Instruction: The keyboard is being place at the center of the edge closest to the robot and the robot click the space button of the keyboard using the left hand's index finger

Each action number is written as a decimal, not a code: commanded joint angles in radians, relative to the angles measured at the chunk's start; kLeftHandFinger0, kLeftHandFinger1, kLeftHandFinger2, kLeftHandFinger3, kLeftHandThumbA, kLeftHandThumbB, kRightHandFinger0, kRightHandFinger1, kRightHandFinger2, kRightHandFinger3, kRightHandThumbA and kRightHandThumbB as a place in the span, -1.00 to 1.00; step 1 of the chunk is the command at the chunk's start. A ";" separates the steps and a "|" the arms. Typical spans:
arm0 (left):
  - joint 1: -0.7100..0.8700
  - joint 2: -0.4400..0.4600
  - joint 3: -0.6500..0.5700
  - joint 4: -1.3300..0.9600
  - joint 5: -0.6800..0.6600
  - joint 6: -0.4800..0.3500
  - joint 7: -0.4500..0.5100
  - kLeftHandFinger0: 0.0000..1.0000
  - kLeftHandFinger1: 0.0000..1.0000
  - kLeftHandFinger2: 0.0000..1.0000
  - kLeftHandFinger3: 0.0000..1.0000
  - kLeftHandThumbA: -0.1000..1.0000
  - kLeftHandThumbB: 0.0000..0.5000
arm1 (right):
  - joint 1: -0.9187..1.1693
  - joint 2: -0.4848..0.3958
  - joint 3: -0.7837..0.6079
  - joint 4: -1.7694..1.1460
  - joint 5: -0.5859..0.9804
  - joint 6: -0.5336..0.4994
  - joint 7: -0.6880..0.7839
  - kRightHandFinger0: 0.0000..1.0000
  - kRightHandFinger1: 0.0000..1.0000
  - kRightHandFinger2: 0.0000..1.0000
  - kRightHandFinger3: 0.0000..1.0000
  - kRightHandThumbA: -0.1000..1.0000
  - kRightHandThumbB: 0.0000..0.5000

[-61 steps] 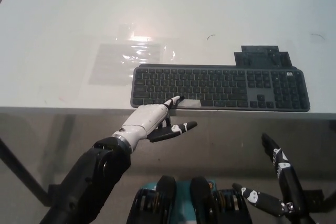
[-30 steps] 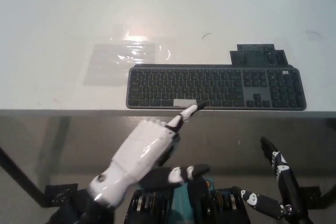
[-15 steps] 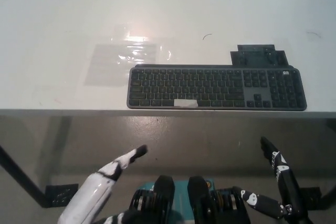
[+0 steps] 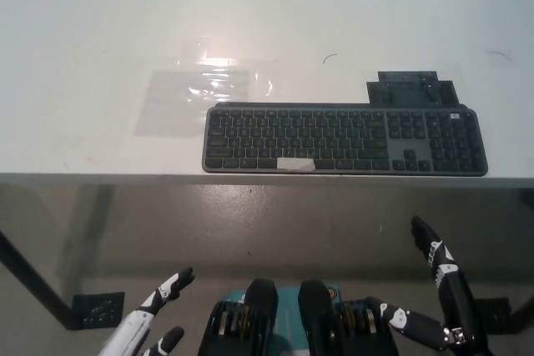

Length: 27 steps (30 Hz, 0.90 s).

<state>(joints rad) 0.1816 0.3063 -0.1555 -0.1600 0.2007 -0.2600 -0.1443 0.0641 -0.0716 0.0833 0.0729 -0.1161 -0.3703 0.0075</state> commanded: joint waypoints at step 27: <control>-0.041 -0.012 0.037 0.055 -0.094 -0.030 -0.019 1.00 1.00 1.00 1.00 1.00 0.37 | -0.017 -0.002 0.001 -0.013 0.005 -0.066 0.002 1.00 1.00 1.00 1.00 1.00 0.78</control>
<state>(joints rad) 0.1504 0.2927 -0.1245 -0.0983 0.1224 -0.2649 -0.1531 0.0631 -0.0713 0.0832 0.0747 -0.1016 -0.3891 0.0069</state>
